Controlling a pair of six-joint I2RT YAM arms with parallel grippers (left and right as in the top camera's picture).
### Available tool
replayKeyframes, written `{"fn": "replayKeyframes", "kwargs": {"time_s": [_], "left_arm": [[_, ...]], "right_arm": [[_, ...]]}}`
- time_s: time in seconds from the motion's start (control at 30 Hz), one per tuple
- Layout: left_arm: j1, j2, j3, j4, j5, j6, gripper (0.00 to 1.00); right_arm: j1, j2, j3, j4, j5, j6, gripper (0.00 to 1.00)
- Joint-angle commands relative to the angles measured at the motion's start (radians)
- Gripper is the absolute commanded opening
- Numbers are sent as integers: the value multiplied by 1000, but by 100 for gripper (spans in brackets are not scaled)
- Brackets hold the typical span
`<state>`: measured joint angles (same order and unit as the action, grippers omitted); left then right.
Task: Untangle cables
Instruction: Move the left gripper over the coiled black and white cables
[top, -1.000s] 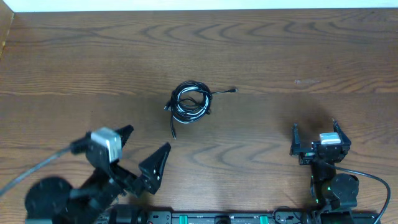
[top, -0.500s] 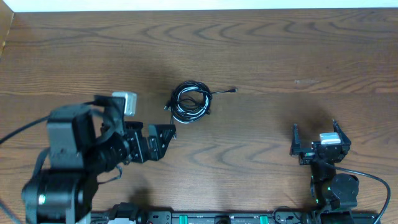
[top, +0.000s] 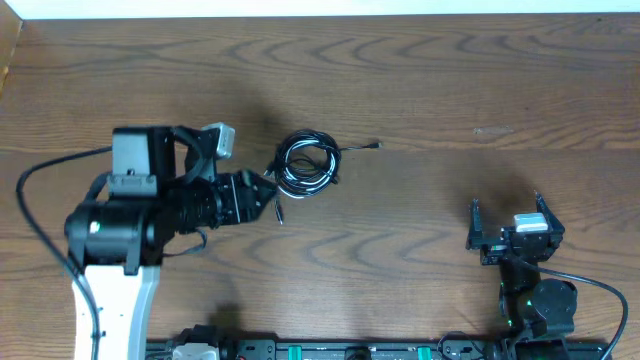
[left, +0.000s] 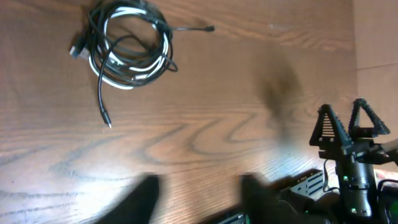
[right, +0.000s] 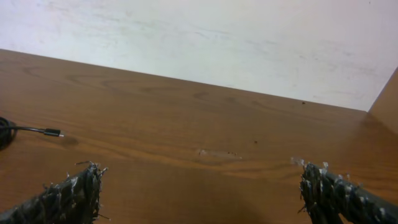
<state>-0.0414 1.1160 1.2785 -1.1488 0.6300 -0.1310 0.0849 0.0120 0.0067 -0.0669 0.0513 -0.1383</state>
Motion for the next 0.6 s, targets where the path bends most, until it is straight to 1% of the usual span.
{"fn": "replayKeyframes", "kwargs": {"time_s": [0.0, 0.23, 0.57], "left_arm": [[-4, 48, -11, -8, 12, 6, 8], [-4, 166, -14, -38, 13, 6, 8], [-4, 265, -24, -74, 12, 6, 8]], "right_arm": [[7, -5, -1, -4, -2, 11, 99], [6, -5, -1, -4, -2, 11, 99], [7, -5, -1, -4, -2, 11, 99]]}}
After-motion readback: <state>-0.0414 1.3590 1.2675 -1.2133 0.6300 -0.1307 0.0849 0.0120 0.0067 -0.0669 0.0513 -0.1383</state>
